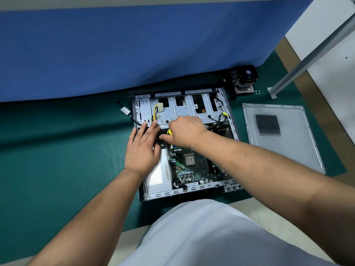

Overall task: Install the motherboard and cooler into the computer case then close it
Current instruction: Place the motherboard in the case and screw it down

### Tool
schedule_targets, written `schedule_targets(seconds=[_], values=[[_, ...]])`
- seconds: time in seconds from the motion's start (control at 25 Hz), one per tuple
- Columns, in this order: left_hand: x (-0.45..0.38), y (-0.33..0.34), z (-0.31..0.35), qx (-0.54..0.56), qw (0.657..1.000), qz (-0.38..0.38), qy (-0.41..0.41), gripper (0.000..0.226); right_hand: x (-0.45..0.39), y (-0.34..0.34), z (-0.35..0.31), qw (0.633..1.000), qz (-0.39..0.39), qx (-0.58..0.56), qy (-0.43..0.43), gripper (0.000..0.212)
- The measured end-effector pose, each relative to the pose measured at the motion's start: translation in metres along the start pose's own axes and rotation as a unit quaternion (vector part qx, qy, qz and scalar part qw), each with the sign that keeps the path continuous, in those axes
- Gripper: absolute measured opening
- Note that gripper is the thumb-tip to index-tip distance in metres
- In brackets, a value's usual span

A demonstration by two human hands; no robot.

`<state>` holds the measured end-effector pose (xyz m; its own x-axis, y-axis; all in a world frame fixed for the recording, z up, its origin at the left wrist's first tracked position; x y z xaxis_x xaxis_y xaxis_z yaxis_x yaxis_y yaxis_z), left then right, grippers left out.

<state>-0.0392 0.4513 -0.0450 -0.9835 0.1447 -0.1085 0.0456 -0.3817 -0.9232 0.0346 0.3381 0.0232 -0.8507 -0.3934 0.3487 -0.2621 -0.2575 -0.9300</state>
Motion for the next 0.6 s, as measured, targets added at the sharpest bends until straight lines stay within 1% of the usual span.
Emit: schedule_targets(seconds=[0.04,0.08,0.16,0.24,0.28,0.32,0.36,0.4,0.44,0.48,0.52,0.6], values=[[0.001,-0.001,0.001,0.003,1.0,-0.002,0.0,0.051,-0.002,0.0,-0.001,1.0,0.006,0.007,0.013,0.057],[0.001,-0.002,0.002,0.004,1.0,-0.003,0.001,0.05,-0.003,0.001,-0.002,1.0,0.009,-0.003,0.006,0.057],[0.005,-0.006,0.005,0.003,1.0,-0.002,0.008,0.048,0.001,-0.002,-0.004,0.997,-0.014,-0.043,-0.067,0.047],[0.016,-0.01,0.011,0.004,0.999,-0.012,0.033,0.05,0.01,-0.003,-0.003,0.988,-0.031,-0.053,-0.143,0.036],[0.025,-0.011,0.016,0.004,0.998,-0.026,0.058,0.051,0.011,-0.003,-0.003,0.988,-0.022,-0.05,-0.144,0.03],[0.036,-0.009,0.023,-0.003,0.995,-0.044,0.092,0.053,0.009,-0.004,-0.002,0.992,-0.008,-0.044,-0.117,0.026],[0.047,-0.005,0.03,-0.015,0.99,-0.063,0.129,0.054,0.005,-0.006,0.001,0.997,0.004,-0.033,-0.071,0.032],[0.055,-0.002,0.035,-0.029,0.984,-0.077,0.157,0.055,0.002,-0.006,0.004,0.999,0.001,-0.013,-0.033,0.046],[0.061,-0.001,0.037,-0.038,0.981,-0.082,0.17,0.056,-0.001,-0.003,0.005,1.0,-0.01,0.0,-0.02,0.058],[0.063,-0.001,0.037,-0.042,0.981,-0.079,0.17,0.056,-0.001,0.0,0.003,0.999,-0.017,0.001,-0.032,0.062],[0.062,-0.002,0.036,-0.042,0.983,-0.073,0.162,0.055,0.001,0.0,0.001,0.997,-0.028,-0.014,-0.064,0.057],[0.058,-0.005,0.036,-0.036,0.987,-0.057,0.144,0.055,0.009,0.003,0.001,0.988,-0.058,-0.041,-0.137,0.037]])
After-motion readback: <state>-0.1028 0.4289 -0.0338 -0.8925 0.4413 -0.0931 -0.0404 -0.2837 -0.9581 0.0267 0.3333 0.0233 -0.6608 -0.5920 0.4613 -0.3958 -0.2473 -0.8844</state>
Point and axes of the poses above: each hand's wrist, its own x-axis away from the middle knuckle, its own y-axis out of the palm, z = x × y, the point moved 8 cm from there along -x, towards the middle knuckle, and after that the axes turned 11 degrees about y, right-handed, at the moved point
